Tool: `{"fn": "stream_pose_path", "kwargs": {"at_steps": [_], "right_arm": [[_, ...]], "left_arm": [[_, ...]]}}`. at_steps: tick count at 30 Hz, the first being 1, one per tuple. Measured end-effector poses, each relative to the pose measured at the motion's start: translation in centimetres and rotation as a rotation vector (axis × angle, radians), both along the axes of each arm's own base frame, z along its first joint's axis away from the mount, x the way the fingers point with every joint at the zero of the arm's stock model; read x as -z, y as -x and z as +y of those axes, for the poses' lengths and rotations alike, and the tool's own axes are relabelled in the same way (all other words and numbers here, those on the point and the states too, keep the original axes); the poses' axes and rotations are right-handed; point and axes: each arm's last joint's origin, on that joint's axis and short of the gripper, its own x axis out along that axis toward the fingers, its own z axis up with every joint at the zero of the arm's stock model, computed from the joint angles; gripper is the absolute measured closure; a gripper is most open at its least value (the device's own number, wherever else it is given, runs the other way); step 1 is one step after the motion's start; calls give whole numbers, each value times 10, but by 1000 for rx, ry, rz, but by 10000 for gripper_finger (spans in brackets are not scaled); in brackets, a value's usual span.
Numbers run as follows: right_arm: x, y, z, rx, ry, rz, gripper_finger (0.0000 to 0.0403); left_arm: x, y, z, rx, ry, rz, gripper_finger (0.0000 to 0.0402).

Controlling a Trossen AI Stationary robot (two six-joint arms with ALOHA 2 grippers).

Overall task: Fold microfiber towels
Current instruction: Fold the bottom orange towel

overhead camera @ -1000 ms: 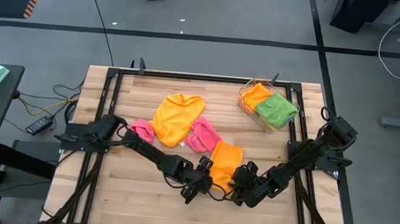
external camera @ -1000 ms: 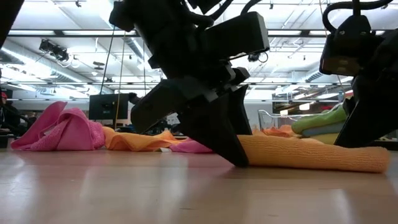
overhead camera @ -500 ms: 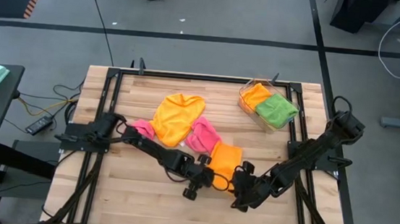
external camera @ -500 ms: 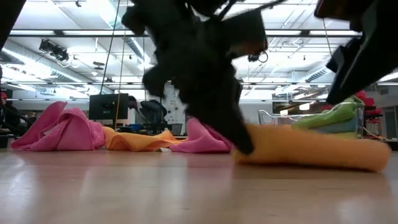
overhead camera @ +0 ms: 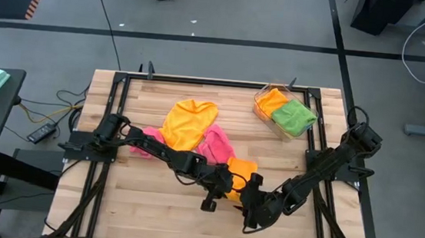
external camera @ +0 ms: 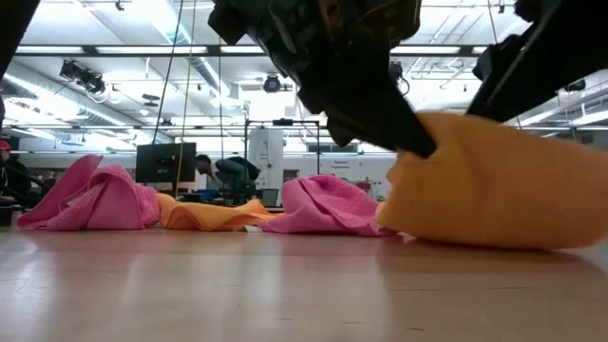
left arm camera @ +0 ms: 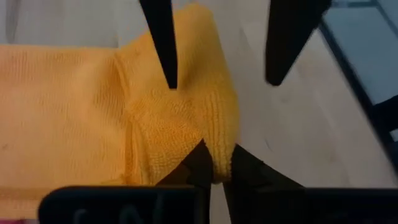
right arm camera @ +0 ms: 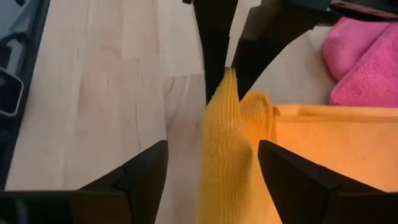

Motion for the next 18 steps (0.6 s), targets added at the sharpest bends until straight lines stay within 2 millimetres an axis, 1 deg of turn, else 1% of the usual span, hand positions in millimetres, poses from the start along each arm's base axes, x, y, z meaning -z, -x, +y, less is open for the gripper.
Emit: {"fn": "stream_pose_path", "kwargs": {"at_steps": [3, 7, 9, 12, 15, 18], "right_arm": [[1, 3, 1, -22, 35, 15, 144], [9, 4, -1, -30, 79, 60, 144], [14, 3, 0, -28, 88, 70, 144], [26, 0, 0, -19, 106, 102, 146], [37, -1, 0, -13, 96, 142, 172], [38, -1, 2, -3, 61, 150, 227]], "left_arm": [[-1, -1, -1, -1, 8, -13, 371], [-2, -2, -1, -6, 17, -25, 386], [-3, -2, -1, -6, 19, -32, 386], [-4, -3, -1, -5, 22, -45, 373], [-4, -3, -1, -2, 16, -42, 365], [-4, -3, 0, -22, -4, -48, 362]]}}
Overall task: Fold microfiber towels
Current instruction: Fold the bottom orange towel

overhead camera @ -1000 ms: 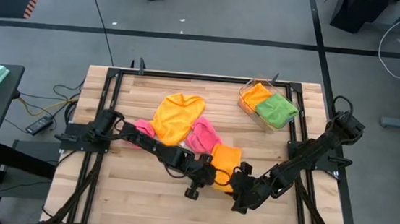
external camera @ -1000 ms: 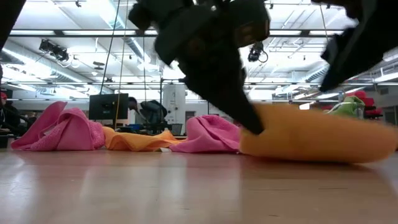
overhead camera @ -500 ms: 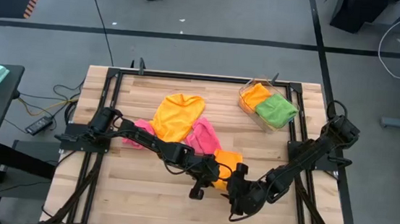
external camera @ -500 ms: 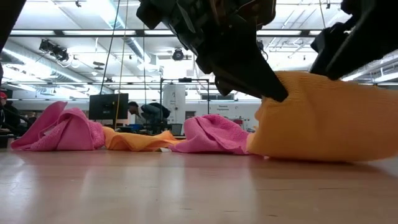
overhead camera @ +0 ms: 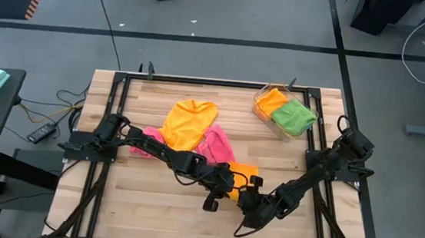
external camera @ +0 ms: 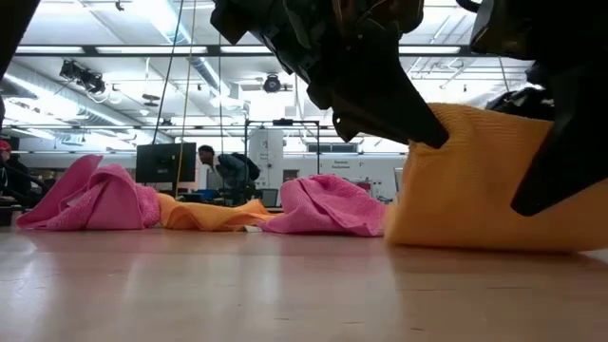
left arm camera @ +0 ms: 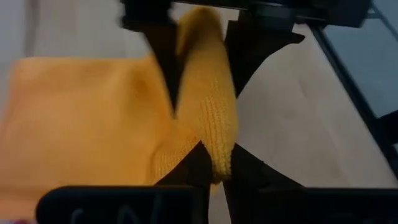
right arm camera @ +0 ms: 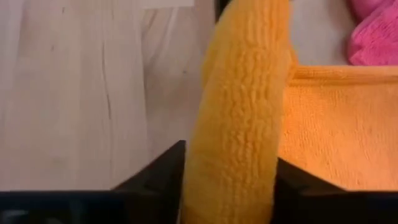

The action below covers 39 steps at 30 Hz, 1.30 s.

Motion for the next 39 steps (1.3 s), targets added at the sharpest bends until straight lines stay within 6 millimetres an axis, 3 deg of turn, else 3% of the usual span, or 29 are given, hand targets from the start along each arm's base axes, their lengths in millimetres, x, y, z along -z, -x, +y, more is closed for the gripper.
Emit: {"fn": "stream_pose_path", "kwargs": {"at_steps": [6, 9, 16, 24, 30, 39], "right_arm": [[0, 0, 1, 20, -60, 16, 356], [-1, 0, 3, 10, -111, 22, 389], [-11, -9, 18, -96, -359, -25, 389], [-21, -14, 31, -180, -604, -38, 389], [-16, -19, 17, -193, -542, 13, 389], [-6, -32, -15, -237, -516, 28, 390]], "left_arm": [[0, 0, 1, -8, -20, -4, 313], [-4, 2, -1, 27, 30, 9, 275], [-26, 13, 0, 60, 50, 38, 225], [-22, 26, -11, 84, 22, 142, 245], [-21, 31, -26, 73, -14, 136, 276], [-20, 35, -32, 59, -1, 161, 313]]}}
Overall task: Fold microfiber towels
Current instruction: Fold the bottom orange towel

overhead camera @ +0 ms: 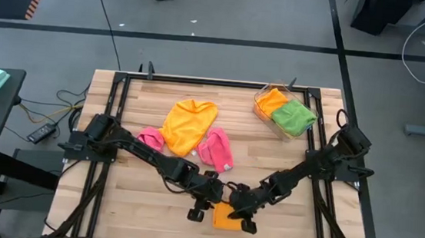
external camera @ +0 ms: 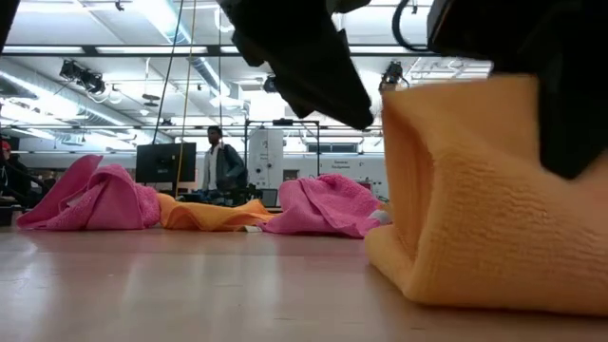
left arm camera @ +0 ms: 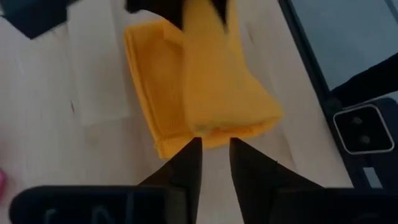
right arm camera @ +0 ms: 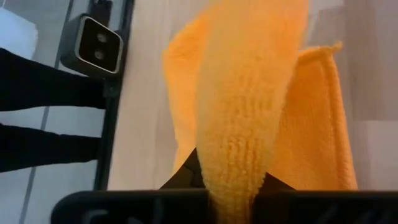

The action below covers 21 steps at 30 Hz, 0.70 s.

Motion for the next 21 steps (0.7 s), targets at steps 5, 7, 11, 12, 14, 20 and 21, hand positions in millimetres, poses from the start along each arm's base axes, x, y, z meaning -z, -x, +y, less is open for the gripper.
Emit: {"fn": "stream_pose_path", "kwargs": {"at_steps": [5, 7, 11, 12, 14, 20, 21], "right_arm": [[5, 1, -4, -12, -30, -22, 391], [5, 1, -4, -14, -29, -19, 392], [18, -6, 2, -29, -65, 20, 392], [22, -8, 5, -39, -68, 38, 392], [28, -12, 8, -47, -62, 75, 392], [27, -17, 6, -34, -60, 80, 393], [26, -17, 5, -31, -58, 85, 393]], "left_arm": [[1, 1, 1, -19, 4, 26, 327], [2, 1, 2, -21, 2, 28, 330], [4, 2, 8, -56, -36, 52, 330], [5, 2, 10, -64, -42, 65, 329], [6, 2, 15, -87, -40, 90, 326], [7, 6, 10, -68, -45, 112, 324], [7, 6, 8, -63, -44, 108, 325]]}}
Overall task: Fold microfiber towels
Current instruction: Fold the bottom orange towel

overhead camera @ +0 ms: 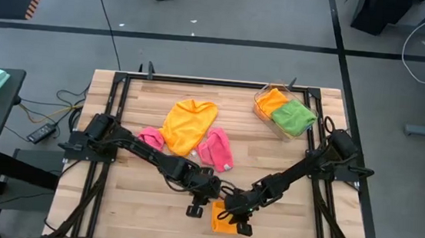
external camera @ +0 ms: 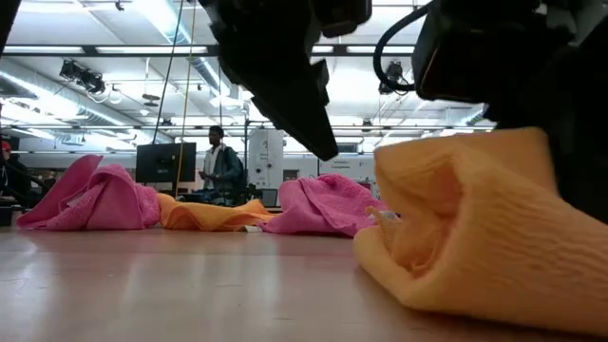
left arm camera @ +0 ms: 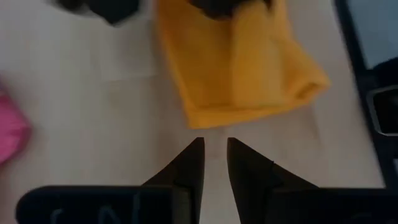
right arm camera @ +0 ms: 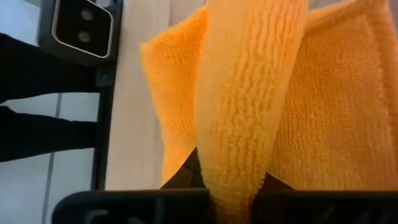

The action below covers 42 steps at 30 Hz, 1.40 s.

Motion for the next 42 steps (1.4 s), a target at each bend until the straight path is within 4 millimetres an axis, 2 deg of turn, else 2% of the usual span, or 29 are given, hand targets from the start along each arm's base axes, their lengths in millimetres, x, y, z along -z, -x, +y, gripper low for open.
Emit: {"fn": "stream_pose_path", "kwargs": {"at_steps": [14, 24, 30, 34, 37, 39, 42], "right_arm": [[-3, -7, -17, 13, 36, -22, 371], [0, -10, -25, 62, 27, 15, 290], [0, -15, -35, 80, 4, 28, 261], [0, -15, -36, 77, 8, 23, 256], [0, -15, -36, 73, 11, 21, 256], [0, -15, -36, 75, 12, 20, 256], [0, -15, -35, 72, 15, 17, 256]], "left_arm": [[-1, 3, -12, 42, -5, -20, 329], [-2, 2, -10, -35, -22, -28, 341], [-27, 6, -8, -83, 41, -91, 353], [-34, 4, -14, -91, 84, -153, 359], [-28, 0, -22, -76, 94, -174, 362], [-18, 1, -24, -82, 87, -128, 363], [-14, 6, -32, -108, 61, -104, 366]]}}
